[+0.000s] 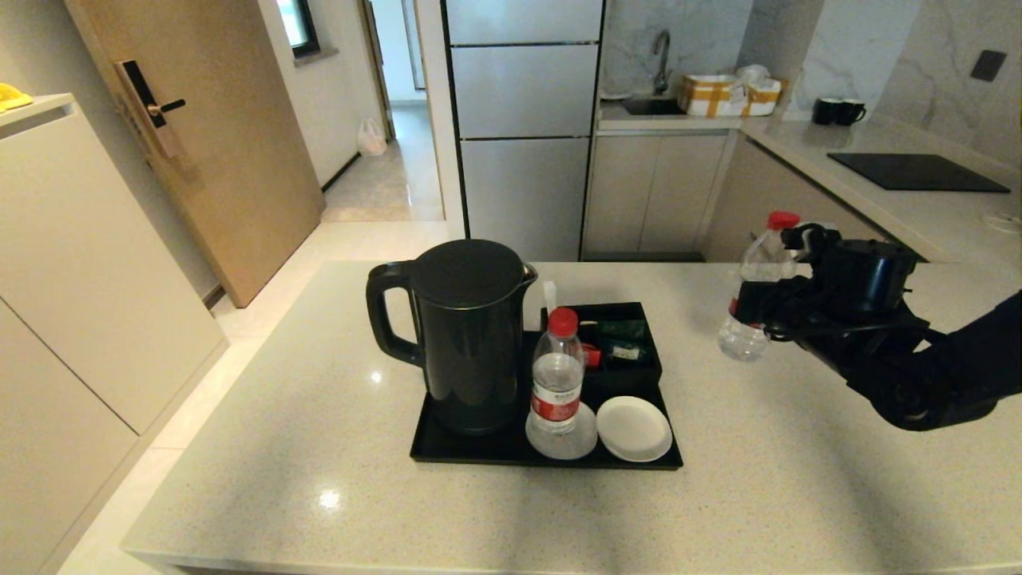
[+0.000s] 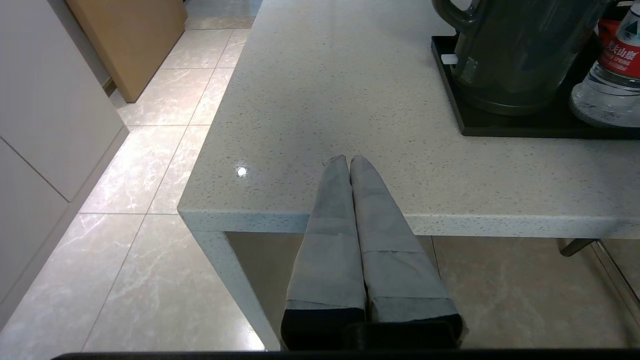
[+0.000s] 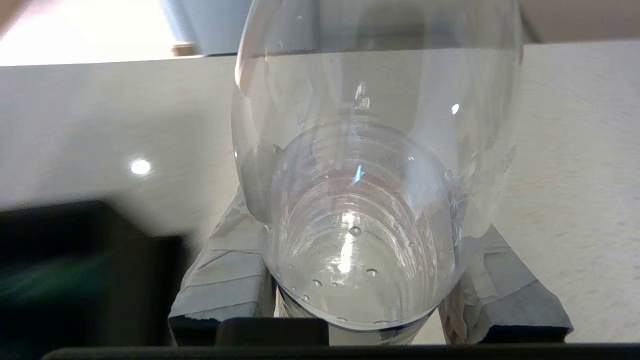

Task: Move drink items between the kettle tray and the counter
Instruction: Place it on the right

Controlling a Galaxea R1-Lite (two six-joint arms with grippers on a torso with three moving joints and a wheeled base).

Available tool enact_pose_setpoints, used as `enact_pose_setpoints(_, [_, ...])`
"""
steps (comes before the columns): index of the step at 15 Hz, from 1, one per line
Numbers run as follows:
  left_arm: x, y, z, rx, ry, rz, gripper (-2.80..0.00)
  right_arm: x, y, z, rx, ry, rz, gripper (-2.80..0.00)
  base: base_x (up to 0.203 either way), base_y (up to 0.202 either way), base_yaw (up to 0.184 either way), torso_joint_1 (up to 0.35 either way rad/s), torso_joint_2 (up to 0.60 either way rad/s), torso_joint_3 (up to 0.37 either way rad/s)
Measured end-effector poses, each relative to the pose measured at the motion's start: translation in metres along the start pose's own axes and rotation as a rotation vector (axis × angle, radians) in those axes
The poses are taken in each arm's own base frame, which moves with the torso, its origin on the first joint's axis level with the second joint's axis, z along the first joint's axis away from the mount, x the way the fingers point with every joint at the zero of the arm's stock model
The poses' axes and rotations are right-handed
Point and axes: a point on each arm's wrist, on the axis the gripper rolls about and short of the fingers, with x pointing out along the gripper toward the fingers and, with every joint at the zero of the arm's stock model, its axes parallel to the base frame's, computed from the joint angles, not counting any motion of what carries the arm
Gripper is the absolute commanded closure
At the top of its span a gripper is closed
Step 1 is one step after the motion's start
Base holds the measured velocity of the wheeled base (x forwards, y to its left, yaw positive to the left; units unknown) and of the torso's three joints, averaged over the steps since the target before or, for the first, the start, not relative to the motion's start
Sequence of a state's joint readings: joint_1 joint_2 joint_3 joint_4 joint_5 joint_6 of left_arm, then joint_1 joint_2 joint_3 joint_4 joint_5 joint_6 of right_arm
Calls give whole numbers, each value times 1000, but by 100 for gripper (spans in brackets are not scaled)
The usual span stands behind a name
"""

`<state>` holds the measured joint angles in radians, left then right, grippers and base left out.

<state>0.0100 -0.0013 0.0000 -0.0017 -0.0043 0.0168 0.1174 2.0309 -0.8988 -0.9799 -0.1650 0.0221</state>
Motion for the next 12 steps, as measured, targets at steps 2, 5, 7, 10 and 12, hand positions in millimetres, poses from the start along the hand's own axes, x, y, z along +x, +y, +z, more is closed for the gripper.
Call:
enact_pose_setpoints(2, [0,0,0,0,0,0,0,17,-15,-8,5,18,-64,0,0,0,0,0,0,0])
enact_pose_setpoints(5, [0,0,0,0,0,-1,0,27,-19,-22,6,52,-73,0,0,0,0,0,0,0])
enact_pose_setpoints(7, [0,0,0,0,0,-1,0,31,-18,-33,13,75,-68,0,0,0,0,0,0,0])
enact_pose_setpoints(10, [0,0,0,0,0,-1,0,30,-6,-47,19,110,-28,0,0,0,0,0,0,0])
enact_pose_setpoints(12, [0,0,0,0,0,-1,0,26,0,-53,19,119,20,0,0,0,0,0,0,0])
